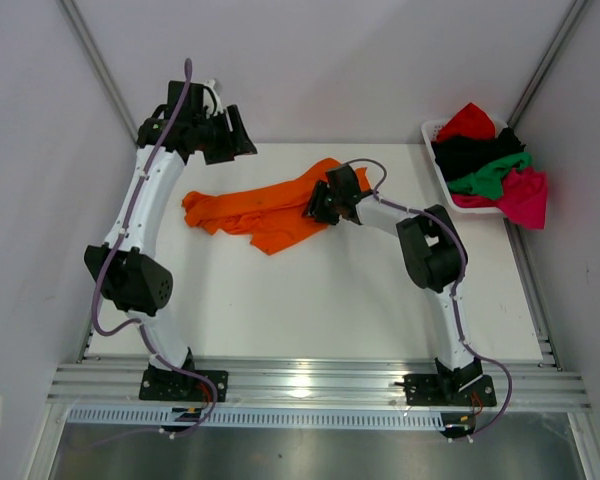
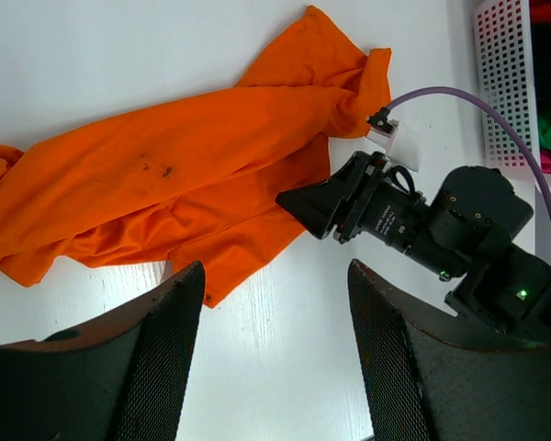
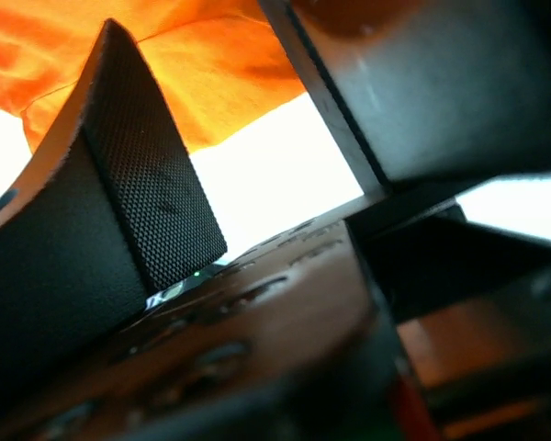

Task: Fold and stack the t-shirts
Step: Move the tshirt to the center of the board

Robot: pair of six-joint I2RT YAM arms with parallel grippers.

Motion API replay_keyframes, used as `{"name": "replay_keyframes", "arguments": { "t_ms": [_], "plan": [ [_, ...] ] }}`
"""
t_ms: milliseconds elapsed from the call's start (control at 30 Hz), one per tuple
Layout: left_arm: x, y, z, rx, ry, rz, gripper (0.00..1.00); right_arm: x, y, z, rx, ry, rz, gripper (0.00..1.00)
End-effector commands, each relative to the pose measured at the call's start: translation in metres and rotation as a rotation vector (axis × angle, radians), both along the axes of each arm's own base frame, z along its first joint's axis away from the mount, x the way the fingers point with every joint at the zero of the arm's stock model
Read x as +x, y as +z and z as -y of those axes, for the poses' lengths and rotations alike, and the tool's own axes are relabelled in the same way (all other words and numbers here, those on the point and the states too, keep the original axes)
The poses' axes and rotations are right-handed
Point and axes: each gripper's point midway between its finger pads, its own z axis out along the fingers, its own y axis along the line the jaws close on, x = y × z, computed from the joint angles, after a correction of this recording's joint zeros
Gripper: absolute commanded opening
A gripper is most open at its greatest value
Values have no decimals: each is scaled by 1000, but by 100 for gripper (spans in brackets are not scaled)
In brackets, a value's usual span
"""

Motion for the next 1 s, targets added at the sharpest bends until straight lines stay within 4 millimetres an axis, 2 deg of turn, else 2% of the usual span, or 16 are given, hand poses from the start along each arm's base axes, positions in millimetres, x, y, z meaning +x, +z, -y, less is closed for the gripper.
{"name": "replay_keyframes", "arguments": {
  "t_ms": [0,67,100,167,233,300,333,400,433,533,567,600,767,867,900,967],
  "plan": [
    [-9,49,0,-55,-7,113,67,-19,-23,32,-123,-62,-116,49],
    [-10,54,-3,-54,-1,125,67,-27,-27,51,-178,-97,-160,49],
    [-10,54,-4,-54,2,126,67,-29,-18,57,-191,-108,-162,49],
    [-10,57,-8,-54,12,131,67,-44,-22,77,-245,-135,-220,49],
    [-9,59,-10,-57,20,136,67,-57,-17,97,-298,-174,-251,49],
    [-8,62,-13,-60,26,141,67,-62,-12,113,-327,-210,-263,48],
    [-7,63,-14,-58,28,144,67,-66,-3,121,-330,-225,-266,48],
    [-6,64,-16,-60,32,141,67,-79,-1,136,-353,-254,-297,48],
    [-5,64,-17,-59,35,140,67,-82,9,139,-347,-264,-285,48],
    [-4,65,-21,-63,45,142,67,-97,16,156,-373,-296,-307,48],
    [-4,66,-23,-66,49,144,67,-99,28,159,-371,-308,-289,48],
    [-3,68,-24,-72,49,146,67,-107,29,163,-381,-311,-302,48],
    [-1,65,-27,-69,56,139,68,-120,49,170,-387,-326,-273,48],
    [2,55,-25,-78,50,113,67,-106,63,161,-347,-312,-175,48],
    [2,51,-23,-85,49,99,67,-92,76,151,-296,-302,-101,48],
    [1,46,-21,-95,39,90,67,-82,86,136,-250,-271,-23,48]
  ]
}}
